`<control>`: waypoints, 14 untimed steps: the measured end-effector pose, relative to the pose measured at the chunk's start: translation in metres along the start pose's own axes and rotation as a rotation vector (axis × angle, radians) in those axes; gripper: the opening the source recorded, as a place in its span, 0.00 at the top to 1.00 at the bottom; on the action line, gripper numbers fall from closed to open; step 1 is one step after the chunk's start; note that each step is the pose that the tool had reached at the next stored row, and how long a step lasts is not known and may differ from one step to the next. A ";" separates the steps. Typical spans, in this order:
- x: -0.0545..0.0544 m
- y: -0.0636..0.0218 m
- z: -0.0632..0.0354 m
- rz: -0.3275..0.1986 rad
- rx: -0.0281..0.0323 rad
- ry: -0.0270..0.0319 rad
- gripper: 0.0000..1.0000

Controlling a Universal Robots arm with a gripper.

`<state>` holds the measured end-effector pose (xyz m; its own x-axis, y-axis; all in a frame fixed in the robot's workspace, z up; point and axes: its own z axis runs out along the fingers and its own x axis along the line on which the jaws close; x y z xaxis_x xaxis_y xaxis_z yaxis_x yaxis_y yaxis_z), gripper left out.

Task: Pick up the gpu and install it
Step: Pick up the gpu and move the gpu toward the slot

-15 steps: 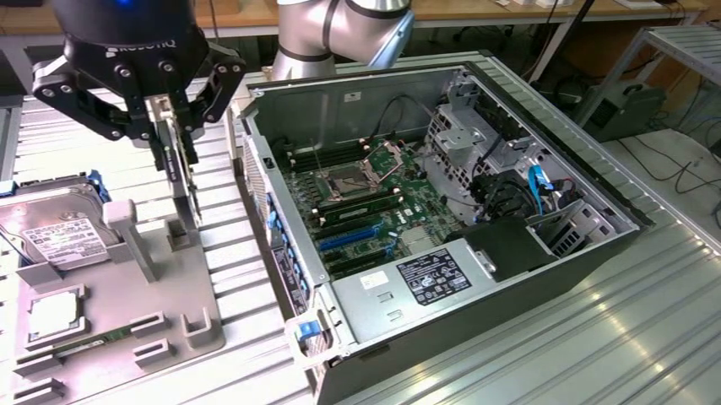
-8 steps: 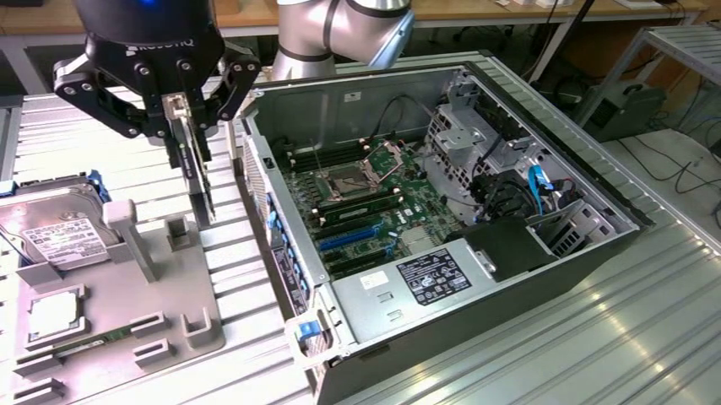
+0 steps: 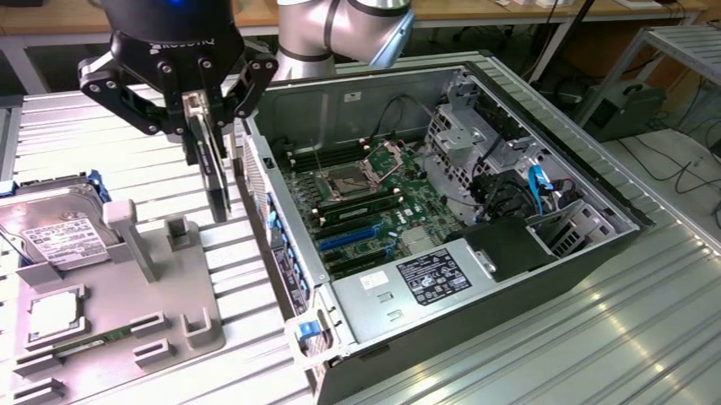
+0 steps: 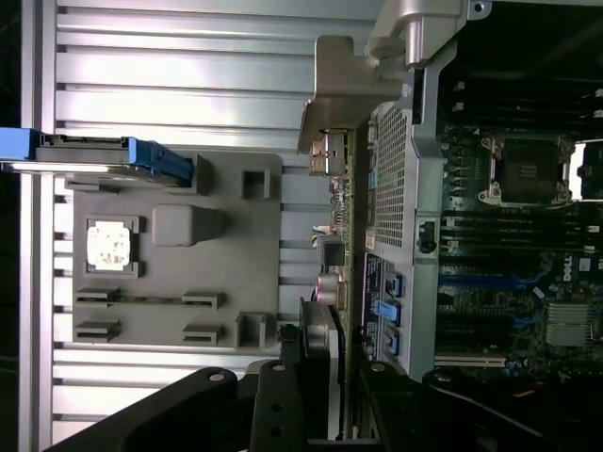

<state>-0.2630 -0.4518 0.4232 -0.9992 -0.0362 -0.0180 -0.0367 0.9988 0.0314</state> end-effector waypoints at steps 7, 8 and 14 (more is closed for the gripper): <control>-0.009 -0.0003 0.0001 0.000 0.0006 0.0000 0.72; -0.010 -0.0004 0.0002 0.000 0.0007 0.0000 0.72; -0.017 -0.0006 0.0003 0.000 0.0011 0.0000 0.72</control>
<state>-0.2457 -0.4518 0.4232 -0.9992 -0.0361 -0.0180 -0.0367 0.9989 0.0303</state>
